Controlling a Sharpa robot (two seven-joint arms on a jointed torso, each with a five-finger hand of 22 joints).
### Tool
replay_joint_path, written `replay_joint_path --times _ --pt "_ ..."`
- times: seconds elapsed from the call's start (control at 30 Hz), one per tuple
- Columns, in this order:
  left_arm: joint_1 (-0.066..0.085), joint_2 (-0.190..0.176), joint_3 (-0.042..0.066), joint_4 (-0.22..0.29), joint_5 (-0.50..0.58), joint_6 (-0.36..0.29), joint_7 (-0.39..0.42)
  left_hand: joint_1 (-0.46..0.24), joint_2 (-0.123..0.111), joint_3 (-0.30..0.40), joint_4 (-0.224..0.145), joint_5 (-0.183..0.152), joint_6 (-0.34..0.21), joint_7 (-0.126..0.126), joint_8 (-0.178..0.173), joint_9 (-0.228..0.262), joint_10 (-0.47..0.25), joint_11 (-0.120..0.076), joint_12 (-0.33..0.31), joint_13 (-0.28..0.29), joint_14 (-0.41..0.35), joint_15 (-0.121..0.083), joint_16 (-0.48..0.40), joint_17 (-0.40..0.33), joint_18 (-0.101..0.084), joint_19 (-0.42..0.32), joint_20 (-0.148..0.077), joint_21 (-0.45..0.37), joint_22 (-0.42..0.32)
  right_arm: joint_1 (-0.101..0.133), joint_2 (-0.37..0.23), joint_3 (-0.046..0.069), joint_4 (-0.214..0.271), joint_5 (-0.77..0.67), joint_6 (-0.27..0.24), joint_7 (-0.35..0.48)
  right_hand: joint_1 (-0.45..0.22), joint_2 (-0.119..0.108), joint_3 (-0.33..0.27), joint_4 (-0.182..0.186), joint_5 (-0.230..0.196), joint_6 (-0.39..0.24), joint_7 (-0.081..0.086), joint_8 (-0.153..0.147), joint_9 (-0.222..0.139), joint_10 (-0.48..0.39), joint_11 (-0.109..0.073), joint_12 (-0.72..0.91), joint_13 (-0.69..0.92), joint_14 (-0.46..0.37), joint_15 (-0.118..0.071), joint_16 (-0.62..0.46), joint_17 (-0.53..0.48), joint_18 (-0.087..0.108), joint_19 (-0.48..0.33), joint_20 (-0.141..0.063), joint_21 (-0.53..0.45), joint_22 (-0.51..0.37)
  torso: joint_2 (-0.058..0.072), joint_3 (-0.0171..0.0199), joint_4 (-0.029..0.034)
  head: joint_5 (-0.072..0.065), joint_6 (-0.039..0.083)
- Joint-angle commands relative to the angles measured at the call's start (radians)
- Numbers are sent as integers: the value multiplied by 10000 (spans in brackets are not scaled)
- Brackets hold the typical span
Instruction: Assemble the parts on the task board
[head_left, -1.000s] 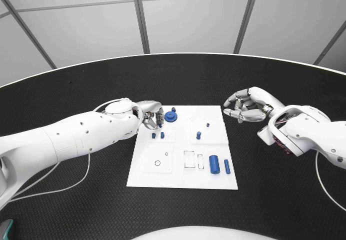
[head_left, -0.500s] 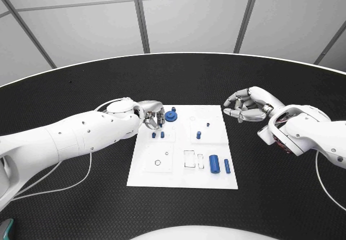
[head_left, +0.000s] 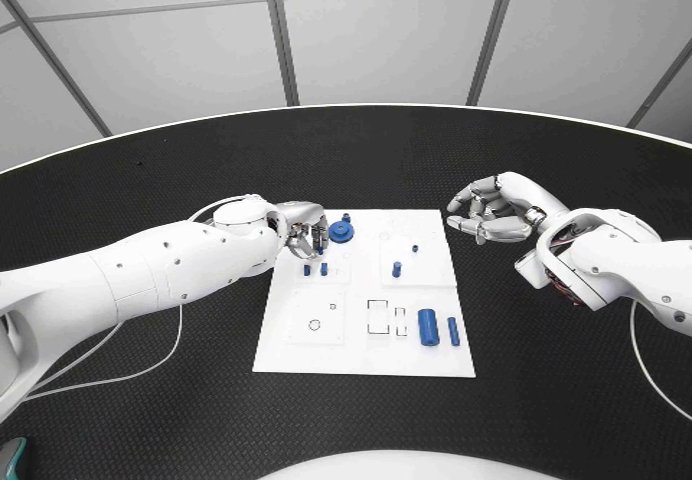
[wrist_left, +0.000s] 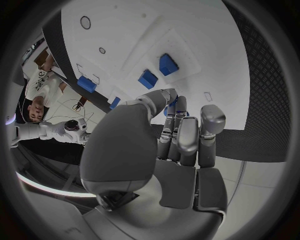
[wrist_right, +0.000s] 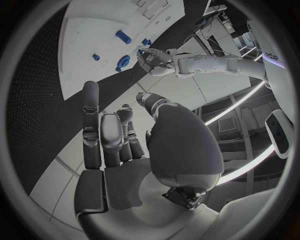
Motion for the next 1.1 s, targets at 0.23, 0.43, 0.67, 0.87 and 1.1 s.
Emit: replay_joint_path --times 0.23,0.43,0.67,0.87,1.1 --pt "-1 3 0 -12 -1 6 -8 -108 31 -12 -40 -42 66 25 -60 -11 58 14 -44 9 50 21 27 -20 -194 32 -2 20 -13 0 12 0 -14 0 1 2 60 -7 59 -10 39 -71 1 38 -16 -23 24 -13 11 4 -29 -69 -6 59 -49 17 -30 -2 4 -10 5 2 -7" --pt "-1 -1 0 -13 -1 6 -12 -124 27 -15 -47 -52 33 34 -98 -25 39 24 -94 8 33 28 11 -47 -174 -24 -6 -37 -88 -1 15 0 -20 0 5 3 60 -7 59 -10 39 -71 1 38 -16 -23 24 -13 11 4 -29 -69 -6 59 -49 17 -30 -2 0 -8 6 5 -5" --pt "-1 -8 -1 -22 0 28 -28 -169 -4 4 -85 -52 -341 60 -385 -141 60 44 -241 22 16 43 0 -62 -170 -63 -4 -60 -111 -1 18 0 -24 0 5 4 60 -7 59 -10 39 -71 1 38 -16 -23 24 -13 11 4 -29 -69 -6 59 -49 17 -30 -2 0 -4 1 4 -4" --pt "-1 -17 -1 -31 0 65 -87 -187 -15 4 -96 -56 -400 75 -444 -167 73 48 -288 31 4 48 -11 -97 -164 -79 -6 -75 -130 -1 4 0 -21 0 -5 2 60 -7 59 -10 39 -71 1 38 -16 -23 24 -13 11 4 -29 -69 -6 59 -49 17 -30 -2 5 3 3 5 -10" --pt "0 -32 -1 -49 -1 69 -127 -225 -84 -2 -128 -52 -544 133 -571 -222 64 97 -390 39 -85 82 -95 -307 -138 -163 2 -165 -248 -1 -8 0 -15 0 -19 4 62 -12 65 -19 41 -87 -1 62 -31 -26 20 -27 -19 7 -32 -109 -12 67 -49 16 -94 -14 5 -2 6 -3 -15"
